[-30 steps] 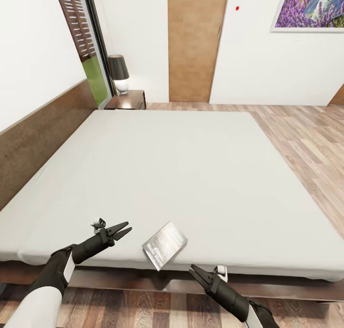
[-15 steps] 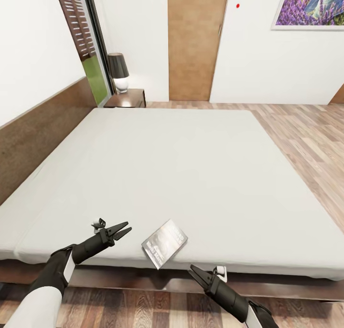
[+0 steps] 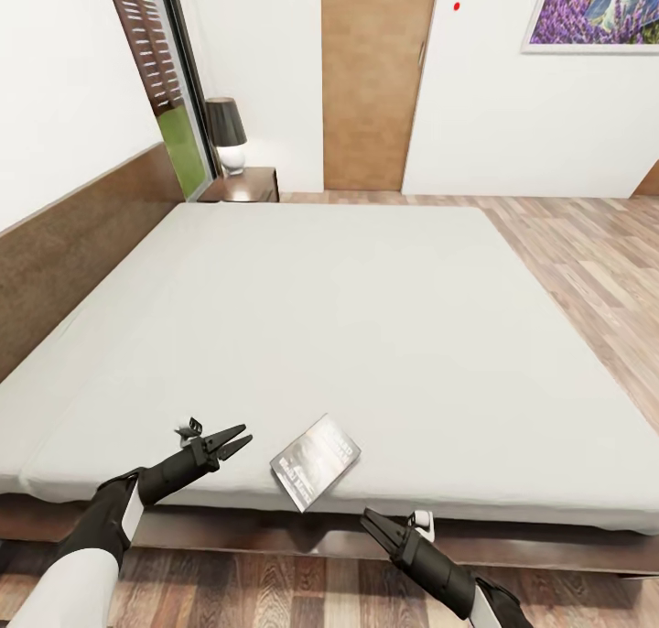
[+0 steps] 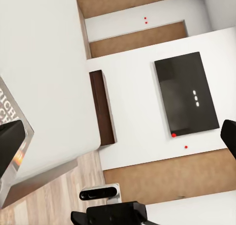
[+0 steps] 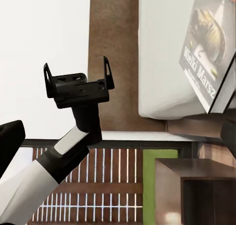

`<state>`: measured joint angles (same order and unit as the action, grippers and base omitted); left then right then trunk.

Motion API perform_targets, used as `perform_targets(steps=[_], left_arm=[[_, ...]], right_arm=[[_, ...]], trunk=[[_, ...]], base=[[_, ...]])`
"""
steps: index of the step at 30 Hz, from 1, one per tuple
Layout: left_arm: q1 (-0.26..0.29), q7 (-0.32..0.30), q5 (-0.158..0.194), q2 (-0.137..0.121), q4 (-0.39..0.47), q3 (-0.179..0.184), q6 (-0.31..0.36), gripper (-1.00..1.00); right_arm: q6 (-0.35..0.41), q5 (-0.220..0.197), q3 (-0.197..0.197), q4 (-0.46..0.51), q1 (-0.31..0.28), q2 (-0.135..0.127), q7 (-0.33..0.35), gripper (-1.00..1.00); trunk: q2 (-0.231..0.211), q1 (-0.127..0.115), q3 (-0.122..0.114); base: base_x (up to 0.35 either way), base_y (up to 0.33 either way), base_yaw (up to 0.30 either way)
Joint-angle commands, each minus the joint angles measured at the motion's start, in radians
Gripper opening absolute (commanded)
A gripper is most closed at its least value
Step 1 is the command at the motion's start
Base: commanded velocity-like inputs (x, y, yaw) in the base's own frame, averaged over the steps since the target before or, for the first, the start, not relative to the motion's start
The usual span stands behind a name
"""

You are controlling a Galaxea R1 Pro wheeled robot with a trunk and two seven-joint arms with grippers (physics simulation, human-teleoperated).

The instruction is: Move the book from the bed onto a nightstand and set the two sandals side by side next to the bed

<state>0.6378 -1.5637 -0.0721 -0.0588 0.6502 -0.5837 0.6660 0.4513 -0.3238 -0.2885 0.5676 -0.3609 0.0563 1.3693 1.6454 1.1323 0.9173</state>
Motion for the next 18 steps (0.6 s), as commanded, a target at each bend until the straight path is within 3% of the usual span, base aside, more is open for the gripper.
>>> perform_targets(steps=[1,18], left_arm=[[0.001,-0.007,-0.008,0.0,0.0,-0.003,0.01,1.0],[0.001,-0.007,-0.008,0.0,0.0,-0.004,0.01,1.0]], right_arm=[[0.01,0.002,-0.005,0.0,-0.001,0.001,0.004,1.0],[0.01,0.002,-0.005,0.0,0.0,0.002,0.004,1.0]], trunk=[[0.008,0.004,0.004],[0.127,0.069,0.057]], base=[[0.0,0.0,0.0],[0.0,0.0,0.0]])
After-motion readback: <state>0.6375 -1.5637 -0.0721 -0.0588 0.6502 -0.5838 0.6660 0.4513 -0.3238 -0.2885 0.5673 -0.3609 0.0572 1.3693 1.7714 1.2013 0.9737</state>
